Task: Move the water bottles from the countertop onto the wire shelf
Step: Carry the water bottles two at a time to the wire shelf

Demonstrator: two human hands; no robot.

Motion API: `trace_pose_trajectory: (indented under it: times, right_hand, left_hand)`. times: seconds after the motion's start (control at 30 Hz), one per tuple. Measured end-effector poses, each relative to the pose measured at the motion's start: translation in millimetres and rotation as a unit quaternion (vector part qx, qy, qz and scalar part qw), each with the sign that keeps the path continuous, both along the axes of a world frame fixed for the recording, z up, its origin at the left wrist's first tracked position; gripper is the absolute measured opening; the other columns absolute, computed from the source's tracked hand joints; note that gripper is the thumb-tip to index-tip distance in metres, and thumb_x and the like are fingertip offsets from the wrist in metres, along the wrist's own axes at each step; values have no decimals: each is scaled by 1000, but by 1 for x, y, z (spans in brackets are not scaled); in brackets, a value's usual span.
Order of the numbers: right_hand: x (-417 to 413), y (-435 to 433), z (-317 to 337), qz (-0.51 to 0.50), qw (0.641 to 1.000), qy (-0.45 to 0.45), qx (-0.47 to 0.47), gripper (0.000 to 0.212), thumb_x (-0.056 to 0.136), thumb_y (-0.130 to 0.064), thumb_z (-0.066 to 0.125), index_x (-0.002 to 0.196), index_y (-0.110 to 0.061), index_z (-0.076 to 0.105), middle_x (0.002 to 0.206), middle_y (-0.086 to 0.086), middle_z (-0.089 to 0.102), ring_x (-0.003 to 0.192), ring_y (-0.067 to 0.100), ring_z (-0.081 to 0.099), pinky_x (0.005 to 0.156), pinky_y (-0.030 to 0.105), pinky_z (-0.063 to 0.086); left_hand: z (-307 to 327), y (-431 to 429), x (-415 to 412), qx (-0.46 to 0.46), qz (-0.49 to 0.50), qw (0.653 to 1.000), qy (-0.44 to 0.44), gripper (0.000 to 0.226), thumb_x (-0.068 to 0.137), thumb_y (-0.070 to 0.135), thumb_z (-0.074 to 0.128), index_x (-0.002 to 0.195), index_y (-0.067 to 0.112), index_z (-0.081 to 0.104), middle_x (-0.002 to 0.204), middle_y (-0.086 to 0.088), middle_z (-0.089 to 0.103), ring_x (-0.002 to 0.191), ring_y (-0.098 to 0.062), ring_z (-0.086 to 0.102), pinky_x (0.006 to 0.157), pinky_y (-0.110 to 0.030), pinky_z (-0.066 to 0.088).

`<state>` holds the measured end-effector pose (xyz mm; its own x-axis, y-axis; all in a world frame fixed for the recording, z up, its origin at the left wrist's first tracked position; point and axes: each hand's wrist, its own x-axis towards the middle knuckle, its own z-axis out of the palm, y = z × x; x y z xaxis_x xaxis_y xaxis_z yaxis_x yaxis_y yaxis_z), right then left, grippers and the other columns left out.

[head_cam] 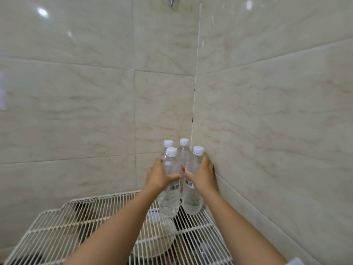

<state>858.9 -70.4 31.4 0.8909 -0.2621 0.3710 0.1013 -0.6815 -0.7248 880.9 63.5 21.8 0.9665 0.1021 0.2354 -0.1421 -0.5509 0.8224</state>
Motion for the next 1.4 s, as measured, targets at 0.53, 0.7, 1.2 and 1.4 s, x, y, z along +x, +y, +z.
trace_pose_trajectory:
  times: [0.53,0.7,1.2,1.4]
  right_hand:
    - [-74,13,-45,37,996,76,-14,75,80,-20,65,140,-25,20,144,15,27,128,32,37,103,43,41]
    - [-88,34,-69,82,991,76,-70,75,82,-20,63,142,-26,18,151,12,16,134,31,30,100,40,41]
    - [-178,199,-68,340,907,37,-247,69,88,-23,55,144,-25,14,155,14,-1,142,33,15,110,41,28]
    - [-255,300,-61,423,853,4,-304,73,87,-32,54,146,-22,12,154,18,4,142,33,11,113,41,20]
  left_hand:
    - [-47,23,-65,15,38,998,41,89,75,23,73,144,11,18,150,-14,30,139,-32,26,111,-45,29]
    - [-67,61,-107,31,91,993,62,86,77,28,70,144,15,18,152,-12,27,140,-31,23,113,-46,27]
    - [-68,237,-294,15,305,949,74,72,83,29,61,142,11,23,145,-15,35,135,-32,28,108,-43,33]
    - [-78,314,-405,-2,407,910,75,70,84,28,60,142,14,22,141,-16,38,133,-31,30,102,-40,38]
